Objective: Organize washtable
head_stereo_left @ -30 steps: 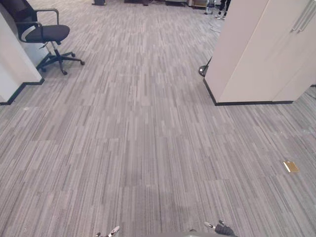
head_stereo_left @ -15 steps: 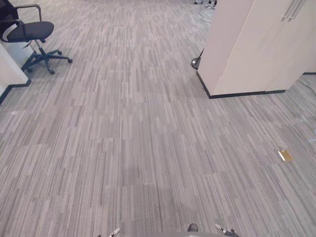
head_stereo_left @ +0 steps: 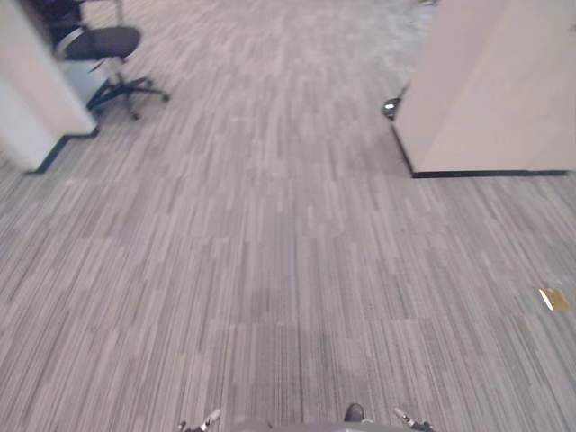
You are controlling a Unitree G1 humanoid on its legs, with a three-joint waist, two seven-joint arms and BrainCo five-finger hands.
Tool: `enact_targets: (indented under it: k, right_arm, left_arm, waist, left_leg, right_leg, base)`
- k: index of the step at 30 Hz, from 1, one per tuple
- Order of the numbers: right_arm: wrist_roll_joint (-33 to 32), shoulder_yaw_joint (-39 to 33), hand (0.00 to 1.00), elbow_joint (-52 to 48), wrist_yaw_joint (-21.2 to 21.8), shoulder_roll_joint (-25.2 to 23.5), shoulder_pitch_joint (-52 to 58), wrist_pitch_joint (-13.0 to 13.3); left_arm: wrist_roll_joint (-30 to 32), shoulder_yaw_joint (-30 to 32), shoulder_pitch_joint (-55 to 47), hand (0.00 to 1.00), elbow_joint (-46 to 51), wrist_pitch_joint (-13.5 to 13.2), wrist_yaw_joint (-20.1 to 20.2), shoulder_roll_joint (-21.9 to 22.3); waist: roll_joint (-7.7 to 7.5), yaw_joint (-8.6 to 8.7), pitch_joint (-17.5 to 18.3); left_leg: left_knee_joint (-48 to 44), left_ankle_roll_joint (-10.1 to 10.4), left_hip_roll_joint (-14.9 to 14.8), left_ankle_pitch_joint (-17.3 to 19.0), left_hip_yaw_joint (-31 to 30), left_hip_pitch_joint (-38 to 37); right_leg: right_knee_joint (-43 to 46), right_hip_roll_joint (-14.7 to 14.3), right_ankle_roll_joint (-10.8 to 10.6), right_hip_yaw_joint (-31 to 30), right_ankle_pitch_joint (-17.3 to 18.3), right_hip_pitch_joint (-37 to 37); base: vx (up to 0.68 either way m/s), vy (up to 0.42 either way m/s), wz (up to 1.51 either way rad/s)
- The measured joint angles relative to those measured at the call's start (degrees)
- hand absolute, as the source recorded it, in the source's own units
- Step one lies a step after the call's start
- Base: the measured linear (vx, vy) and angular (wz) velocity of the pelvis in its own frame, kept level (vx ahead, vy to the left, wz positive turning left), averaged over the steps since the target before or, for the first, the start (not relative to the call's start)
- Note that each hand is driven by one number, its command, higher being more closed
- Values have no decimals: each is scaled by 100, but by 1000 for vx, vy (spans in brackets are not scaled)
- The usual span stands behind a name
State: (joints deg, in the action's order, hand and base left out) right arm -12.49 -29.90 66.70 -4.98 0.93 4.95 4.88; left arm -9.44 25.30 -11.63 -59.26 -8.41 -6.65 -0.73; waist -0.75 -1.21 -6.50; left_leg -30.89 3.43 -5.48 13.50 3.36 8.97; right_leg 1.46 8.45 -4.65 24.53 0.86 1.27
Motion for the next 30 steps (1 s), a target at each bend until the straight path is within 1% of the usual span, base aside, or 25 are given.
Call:
enact_targets:
  k: [1,2,3,4,5,6,8,9,11,12,14,15,16,17,18,19,20,21,22,23,25,27,28,29,30]
  right_arm:
    - [1,56,0,-67,-3,4,0,7]
    - [1,134,0,-160,-12,6,20,31]
    - [2,173,0,-264,-15,-61,68,33]
    - [3,181,0,-411,-25,-136,71,50]
    - [3,161,0,-512,-34,-150,50,53]
    - [4,143,0,-582,-35,-136,17,88]
    - [21,165,0,-773,-35,-155,-35,106]
    - [37,178,0,-808,-37,-176,-63,108]
    - [64,221,0,-845,-41,-200,1,106]
    - [94,313,0,-863,-28,-257,7,99]
    - [165,332,0,-867,-30,-377,20,90]
    - [189,345,0,-878,-27,-441,-38,90]
    - [190,344,0,-881,-24,-444,-71,94]
    - [193,346,0,-861,-22,-425,-68,94]
    - [190,385,0,-803,-17,-364,-66,92]
    - [208,427,0,-731,-3,-269,-98,90]
    - [224,452,0,-702,-4,-233,-115,87]
    - [249,575,0,-648,2,-153,-129,109]
    - [295,663,0,-621,4,-109,-177,102]
    - [309,691,0,-625,2,-106,-177,103]
    - [309,792,0,-689,14,-115,-123,99]
    - [298,785,0,-940,4,-126,-87,128]
    - [295,785,0,-1008,-4,-114,-63,128]
    - [290,777,0,-1023,-10,-115,-47,123]
    - [292,786,0,-1028,-21,-118,-26,115]
  left_arm:
    - [0,82,-8,0,44,-8,-4,39]
    - [-6,212,-88,0,35,21,-38,99]
    - [-6,250,-151,0,31,39,-90,129]
    - [-34,357,-160,0,70,37,-103,174]
    - [-30,357,-128,0,72,37,-104,185]
    - [-32,365,-131,0,72,33,-103,231]
    - [-41,444,-123,0,69,37,-104,312]
    - [-95,484,-126,0,67,38,-105,351]
    - [-114,512,-178,0,86,29,-104,390]
    - [-118,469,-158,0,150,14,-126,376]
    - [-107,349,-43,0,233,-16,-129,325]
    - [-102,204,-60,0,332,-32,-127,271]
    - [-74,-12,-44,0,304,-23,-130,174]
    - [-16,-145,-43,0,274,-15,-129,100]
    - [128,-482,-25,0,225,-2,-127,-16]
    - [303,-814,55,0,159,44,-121,-168]
    - [428,-968,91,0,133,61,-117,-247]
    - [581,-1189,158,0,130,74,-119,-319]
    - [710,-1350,160,0,129,73,-111,-371]
    - [796,-1420,160,0,129,71,-111,-398]
    - [1026,-1586,239,0,127,68,-110,-423]
    - [1152,-1631,396,0,125,65,-107,-369]
    - [1217,-1659,516,0,123,64,-101,-292]
    - [1252,-1719,596,0,123,61,-95,-214]
    - [1260,-1817,599,0,123,61,-87,-92]
  waist:
    - [36,-25,-92]
    - [89,-40,-222]
    - [-57,-89,-251]
    - [-97,-202,-231]
    - [-98,-269,-227]
    - [-94,-291,-208]
    - [5,-288,-226]
    - [18,-291,-218]
    - [41,-328,-145]
    - [-53,-345,-82]
    - [-122,-437,-43]
    - [-183,-484,0]
    - [-167,-454,18]
    - [-146,-419,53]
    - [-146,-367,94]
    - [-149,-263,99]
    - [-144,-229,86]
    - [-80,-175,39]
    - [-56,-54,35]
    - [-60,-27,28]
    - [-23,45,5]
    - [22,64,-25]
    - [34,90,-42]
    - [35,129,-45]
    - [14,198,-46]
  left_leg:
    - [-606,15,-109,-70,19,261]
    - [-1420,97,-307,-319,103,582]
    - [-1702,124,-403,-474,223,706]
    - [-1835,-8,-566,-304,536,893]
    - [-1670,-42,-684,-152,701,1044]
    - [-1021,-56,-786,-140,854,1134]
    - [121,-57,-836,-170,919,1144]
    - [472,11,-841,-325,995,1140]
    - [468,-29,-680,-362,1300,1027]
    - [424,-224,-546,-218,1445,1027]
    - [264,-344,-359,21,1504,969]
    - [34,-475,-254,253,1582,931]
    - [-137,-513,-145,506,1591,815]
    - [-147,-539,-81,617,1606,710]
    - [-45,-609,88,715,1632,459]
    - [142,-678,213,779,1649,149]
    - [254,-708,254,800,1631,-36]
    - [541,-719,286,805,1601,-458]
    - [865,-717,280,792,1540,-892]
    - [1039,-715,279,790,1536,-1117]
    - [1475,-707,213,786,1555,-1781]
    - [1629,-707,138,786,1531,-2125]
    - [1716,-704,102,788,1427,-2317]
    - [1739,-701,67,790,1357,-2456]
    - [1754,-686,51,797,1230,-2670]
  right_leg:
    - [102,-43,7,75,90,83]
    - [168,-119,-23,224,201,278]
    - [134,-77,-8,256,233,379]
    - [130,-30,-14,282,252,386]
    - [123,-22,-18,289,253,340]
    - [111,-10,-55,286,268,266]
    - [124,93,-208,270,294,226]
    - [169,251,-347,230,359,263]
    - [170,485,-555,145,426,338]
    - [451,640,-580,0,468,268]
    - [948,798,-662,-219,564,257]
    - [1107,935,-783,-335,639,275]
    - [1552,1109,-854,-562,681,213]
    - [1950,1207,-848,-731,677,94]
    - [3007,1438,-619,-1146,527,-342]
    - [4143,1582,-75,-1516,146,-803]
    - [4703,1541,-25,-1683,113,-1030]
    - [5538,1312,-66,-1804,284,-1395]
    - [5958,1026,-3,-1685,575,-1623]
    - [6057,875,117,-1556,727,-1749]
    - [5694,439,534,-939,1204,-2154]
    - [4704,231,625,-398,1265,-2495]
    - [3790,132,664,-136,1171,-2631]
    - [3029,33,710,-60,918,-2666]
    - [1915,-139,686,-108,441,-2612]
  base:
    - [-59,26,66]
    - [-33,-9,47]
    - [27,9,41]
    - [40,20,21]
    - [65,70,9]
    - [58,129,3]
    - [117,267,-5]
    - [147,287,-7]
    - [237,269,0]
    - [480,354,8]
    - [448,280,1]
    - [414,275,-12]
    - [486,337,-10]
    - [354,301,6]
    - [351,261,23]
    - [360,221,28]
    - [404,137,23]
    - [451,76,16]
    - [467,58,11]
    - [477,31,8]
    - [563,-15,2]
    - [525,-52,25]
    - [426,-67,51]
    - [542,-125,72]
    - [560,-191,65]
